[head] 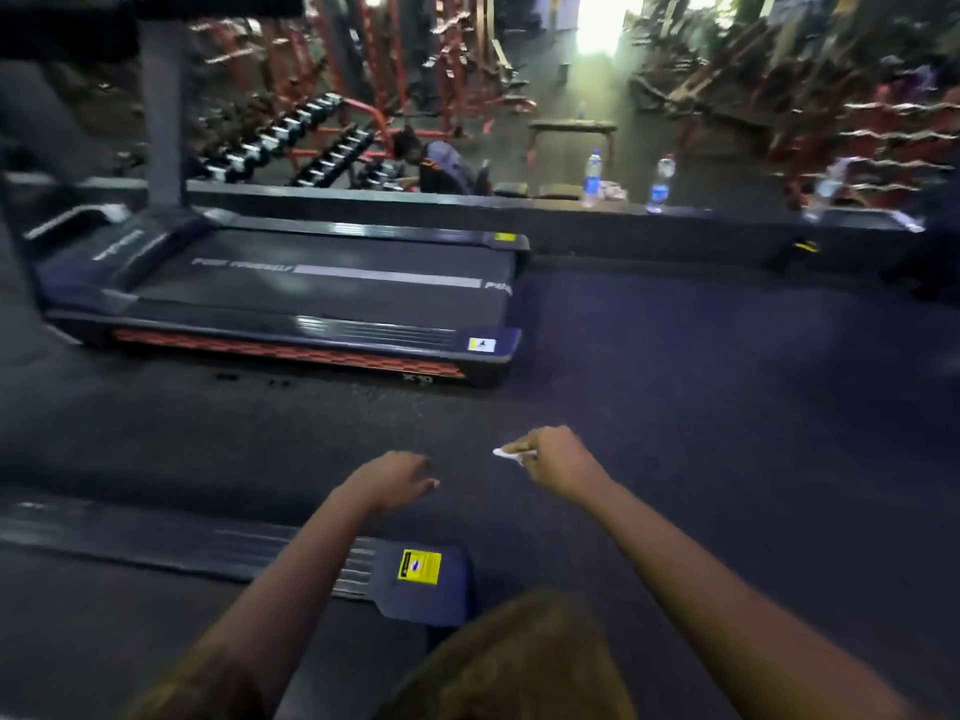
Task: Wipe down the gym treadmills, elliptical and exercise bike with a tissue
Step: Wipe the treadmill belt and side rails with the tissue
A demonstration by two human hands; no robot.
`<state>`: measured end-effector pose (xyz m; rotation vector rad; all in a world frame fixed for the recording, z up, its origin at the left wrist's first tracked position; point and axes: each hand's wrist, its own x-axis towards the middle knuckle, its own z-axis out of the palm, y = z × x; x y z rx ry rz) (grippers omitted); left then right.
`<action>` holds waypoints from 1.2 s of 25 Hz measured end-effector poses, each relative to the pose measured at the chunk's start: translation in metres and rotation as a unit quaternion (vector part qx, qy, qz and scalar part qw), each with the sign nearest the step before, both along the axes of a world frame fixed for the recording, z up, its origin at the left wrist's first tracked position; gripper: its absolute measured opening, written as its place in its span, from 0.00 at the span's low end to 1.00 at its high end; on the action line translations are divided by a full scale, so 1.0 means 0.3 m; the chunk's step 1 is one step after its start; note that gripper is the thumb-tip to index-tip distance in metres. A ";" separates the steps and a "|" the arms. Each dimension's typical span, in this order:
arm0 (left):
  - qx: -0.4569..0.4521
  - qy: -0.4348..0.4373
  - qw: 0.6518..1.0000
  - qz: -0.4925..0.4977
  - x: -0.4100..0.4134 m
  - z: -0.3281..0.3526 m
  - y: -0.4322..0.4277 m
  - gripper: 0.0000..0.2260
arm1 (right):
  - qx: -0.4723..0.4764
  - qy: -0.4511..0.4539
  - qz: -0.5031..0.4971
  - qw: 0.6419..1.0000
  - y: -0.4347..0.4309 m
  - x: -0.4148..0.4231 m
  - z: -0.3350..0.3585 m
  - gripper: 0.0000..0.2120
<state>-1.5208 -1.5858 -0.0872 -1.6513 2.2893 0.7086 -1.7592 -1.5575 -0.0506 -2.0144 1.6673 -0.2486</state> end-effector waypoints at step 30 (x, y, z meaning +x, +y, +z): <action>-0.102 -0.002 0.679 0.727 0.423 0.127 -0.754 0.19 | 0.003 -0.132 0.644 0.754 -1.690 1.129 0.119 0.11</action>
